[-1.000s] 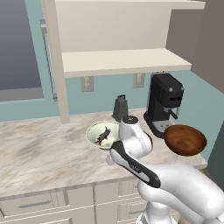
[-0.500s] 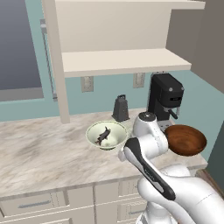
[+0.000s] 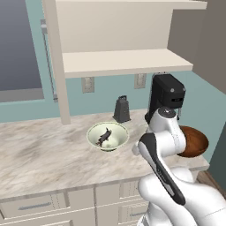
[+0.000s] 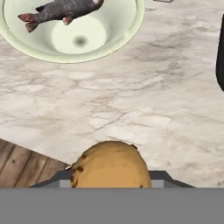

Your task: Pick both bowls and place them on the counter. Then place the fish in one bowl and place the cookie dough ball in the other bowl.

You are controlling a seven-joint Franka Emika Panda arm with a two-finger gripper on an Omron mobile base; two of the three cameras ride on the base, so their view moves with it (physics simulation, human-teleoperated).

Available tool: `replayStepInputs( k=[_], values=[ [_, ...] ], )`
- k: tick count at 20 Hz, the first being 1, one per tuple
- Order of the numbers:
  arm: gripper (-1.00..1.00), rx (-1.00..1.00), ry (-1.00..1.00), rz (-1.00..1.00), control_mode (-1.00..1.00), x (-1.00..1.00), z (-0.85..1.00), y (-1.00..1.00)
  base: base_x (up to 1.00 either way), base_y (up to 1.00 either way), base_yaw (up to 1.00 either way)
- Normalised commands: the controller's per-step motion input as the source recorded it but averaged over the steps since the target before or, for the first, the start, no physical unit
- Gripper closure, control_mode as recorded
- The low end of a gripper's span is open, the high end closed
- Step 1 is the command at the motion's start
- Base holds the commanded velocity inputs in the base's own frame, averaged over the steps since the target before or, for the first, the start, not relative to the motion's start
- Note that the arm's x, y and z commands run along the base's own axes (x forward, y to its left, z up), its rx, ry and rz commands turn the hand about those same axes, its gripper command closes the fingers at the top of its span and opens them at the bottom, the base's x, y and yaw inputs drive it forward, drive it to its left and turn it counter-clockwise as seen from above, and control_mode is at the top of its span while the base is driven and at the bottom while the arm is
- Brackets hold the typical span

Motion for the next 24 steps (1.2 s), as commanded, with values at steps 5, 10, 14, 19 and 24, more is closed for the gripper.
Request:
replayStepInputs(
  k=[5,10,14,19,24],
  values=[
    [1.0,0.0,-0.01,-0.07,-1.0,0.0,0.4,-0.49,0.0,0.0,0.0],
    [1.0,0.0,-0.07,-0.17,-1.0,0.0,0.31,-0.49,0.0,0.0,0.0],
    [1.0,0.0,-0.08,-0.24,-1.0,0.0,0.16,-0.49,0.0,0.0,0.0],
    [1.0,0.0,-0.07,-0.24,-1.0,0.01,0.01,-0.38,0.0,0.0,0.0],
    [1.0,0.0,-0.02,-0.17,-1.0,0.1,0.0,-0.34,0.0,0.0,0.0]
  ],
)
